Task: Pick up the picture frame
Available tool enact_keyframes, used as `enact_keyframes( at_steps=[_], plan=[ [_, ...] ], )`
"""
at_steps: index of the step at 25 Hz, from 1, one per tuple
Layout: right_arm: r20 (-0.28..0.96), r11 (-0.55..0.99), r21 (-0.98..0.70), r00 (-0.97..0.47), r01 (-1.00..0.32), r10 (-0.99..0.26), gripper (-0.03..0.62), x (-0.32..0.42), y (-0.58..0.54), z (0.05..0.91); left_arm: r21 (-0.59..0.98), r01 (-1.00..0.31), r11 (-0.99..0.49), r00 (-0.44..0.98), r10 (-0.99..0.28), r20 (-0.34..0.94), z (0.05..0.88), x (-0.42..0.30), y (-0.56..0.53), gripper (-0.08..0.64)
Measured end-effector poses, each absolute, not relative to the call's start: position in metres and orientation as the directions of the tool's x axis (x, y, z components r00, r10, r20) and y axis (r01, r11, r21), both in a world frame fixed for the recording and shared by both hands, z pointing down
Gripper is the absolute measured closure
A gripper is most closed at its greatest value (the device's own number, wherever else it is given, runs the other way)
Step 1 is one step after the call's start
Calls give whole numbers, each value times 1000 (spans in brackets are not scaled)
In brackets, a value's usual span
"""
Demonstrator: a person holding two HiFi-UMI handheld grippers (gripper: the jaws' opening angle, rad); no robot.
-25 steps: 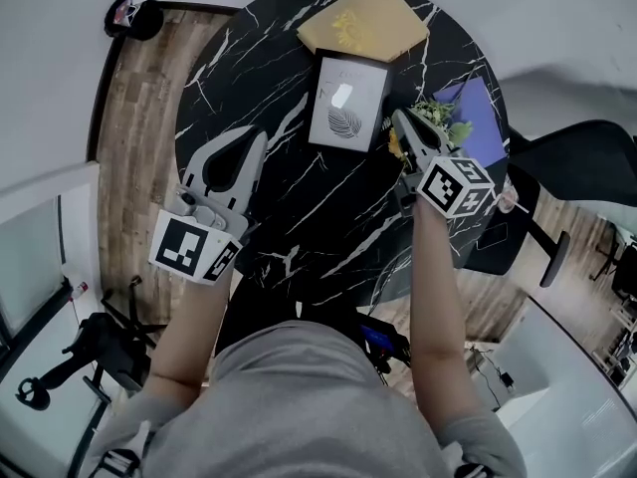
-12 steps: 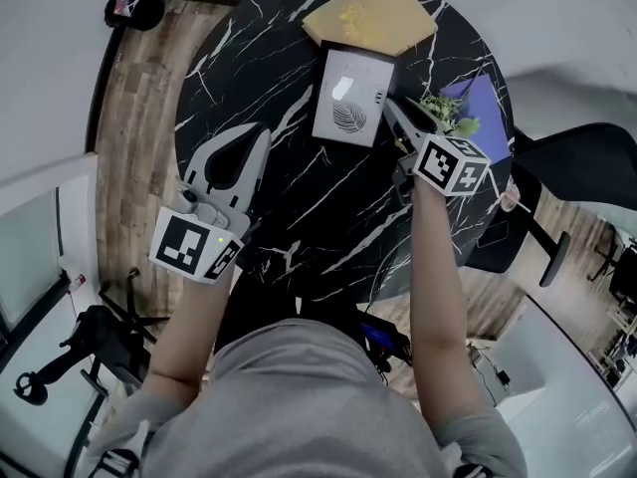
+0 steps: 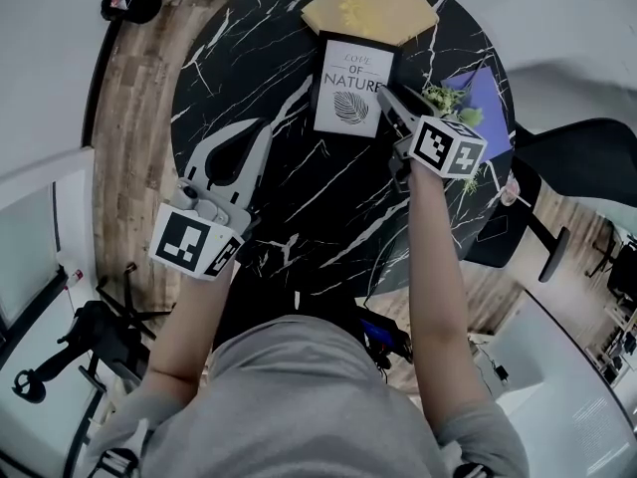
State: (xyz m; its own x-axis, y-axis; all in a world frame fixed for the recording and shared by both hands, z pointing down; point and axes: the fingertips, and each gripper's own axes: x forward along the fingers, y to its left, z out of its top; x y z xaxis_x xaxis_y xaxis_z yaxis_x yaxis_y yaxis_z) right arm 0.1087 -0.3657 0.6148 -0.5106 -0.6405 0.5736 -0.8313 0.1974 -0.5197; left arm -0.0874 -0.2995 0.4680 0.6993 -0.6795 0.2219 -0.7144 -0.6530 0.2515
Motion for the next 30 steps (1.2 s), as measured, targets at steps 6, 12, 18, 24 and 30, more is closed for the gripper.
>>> enact_keyframes(
  at_steps=[6, 12, 18, 24, 30],
  plan=[
    [589, 184, -507, -494, -842, -639, 408, 114, -367, 618, 253, -713, -653, 700, -679, 220, 467, -87, -297, 554],
    [604, 198, -532, -533, -823, -592, 397, 109, -368, 631, 255, -715, -652, 699, -679, 224, 469, -87, -294, 554],
    [616, 203, -562, -569, -802, -545, 379, 101, -370, 635, 262, -710, -653, 703, -676, 220, 470, -86, -291, 554],
    [693, 204, -528, -556, -825, -459, 379, 96, -368, 647, 262, -711, -653, 703, -676, 222, 471, -86, -290, 554],
    [673, 198, -545, -566, -815, -476, 404, 99, -368, 642, 259, -714, -651, 700, -678, 225, 471, -89, -290, 554]
  ],
)
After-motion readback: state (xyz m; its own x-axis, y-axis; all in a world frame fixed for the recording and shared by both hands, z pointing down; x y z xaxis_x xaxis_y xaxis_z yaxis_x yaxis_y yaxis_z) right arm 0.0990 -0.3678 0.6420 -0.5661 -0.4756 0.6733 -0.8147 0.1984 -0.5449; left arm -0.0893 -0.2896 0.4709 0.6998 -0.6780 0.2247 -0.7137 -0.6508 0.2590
